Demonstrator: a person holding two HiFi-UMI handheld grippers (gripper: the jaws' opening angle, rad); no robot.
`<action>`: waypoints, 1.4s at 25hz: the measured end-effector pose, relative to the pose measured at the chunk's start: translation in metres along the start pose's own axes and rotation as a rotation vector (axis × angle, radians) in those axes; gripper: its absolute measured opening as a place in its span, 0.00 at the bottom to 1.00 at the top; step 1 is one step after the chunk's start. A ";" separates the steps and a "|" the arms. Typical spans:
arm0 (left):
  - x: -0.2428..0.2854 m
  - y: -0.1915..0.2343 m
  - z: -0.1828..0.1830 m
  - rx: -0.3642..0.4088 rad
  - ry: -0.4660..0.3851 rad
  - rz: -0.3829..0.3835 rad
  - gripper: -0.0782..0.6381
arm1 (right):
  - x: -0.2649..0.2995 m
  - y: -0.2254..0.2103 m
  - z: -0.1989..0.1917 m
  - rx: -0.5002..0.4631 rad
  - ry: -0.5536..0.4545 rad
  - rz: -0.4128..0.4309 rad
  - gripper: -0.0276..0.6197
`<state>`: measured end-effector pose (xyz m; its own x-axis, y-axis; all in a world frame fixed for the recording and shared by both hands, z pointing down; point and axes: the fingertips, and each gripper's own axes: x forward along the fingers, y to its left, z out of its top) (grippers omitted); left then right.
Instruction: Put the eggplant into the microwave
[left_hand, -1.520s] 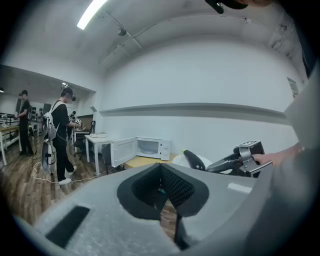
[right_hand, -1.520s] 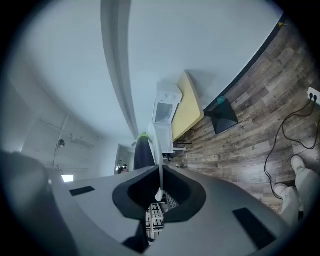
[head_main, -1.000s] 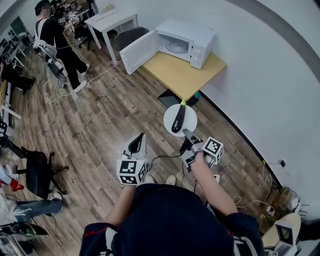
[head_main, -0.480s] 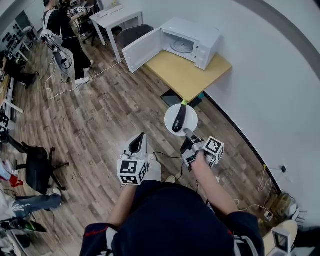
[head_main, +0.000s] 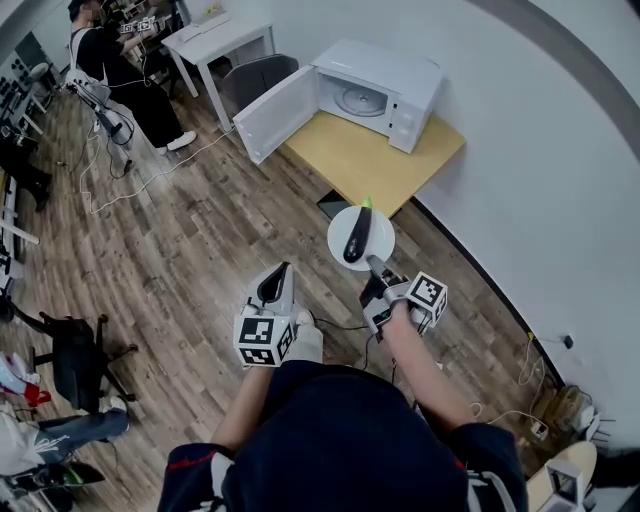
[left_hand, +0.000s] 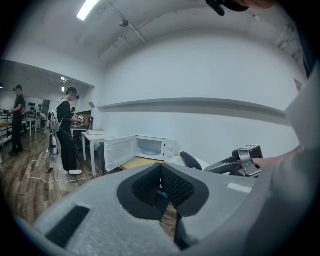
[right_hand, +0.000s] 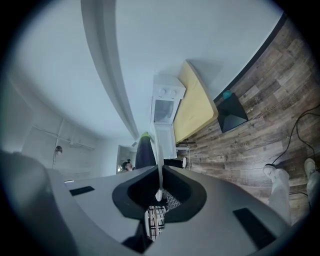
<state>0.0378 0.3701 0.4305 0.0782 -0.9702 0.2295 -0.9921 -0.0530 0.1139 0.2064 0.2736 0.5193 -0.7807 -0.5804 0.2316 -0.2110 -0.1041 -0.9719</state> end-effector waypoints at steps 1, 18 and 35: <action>0.009 0.008 0.004 0.001 0.000 -0.003 0.13 | 0.011 0.002 0.003 0.000 -0.003 -0.004 0.08; 0.105 0.138 0.048 -0.008 0.019 -0.033 0.13 | 0.162 0.045 0.021 0.011 -0.032 -0.031 0.08; 0.146 0.188 0.037 -0.032 0.051 -0.106 0.13 | 0.216 0.041 0.019 0.020 -0.079 -0.052 0.08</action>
<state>-0.1413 0.2094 0.4499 0.1886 -0.9460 0.2636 -0.9743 -0.1465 0.1713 0.0407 0.1287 0.5283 -0.7199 -0.6357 0.2786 -0.2379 -0.1511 -0.9595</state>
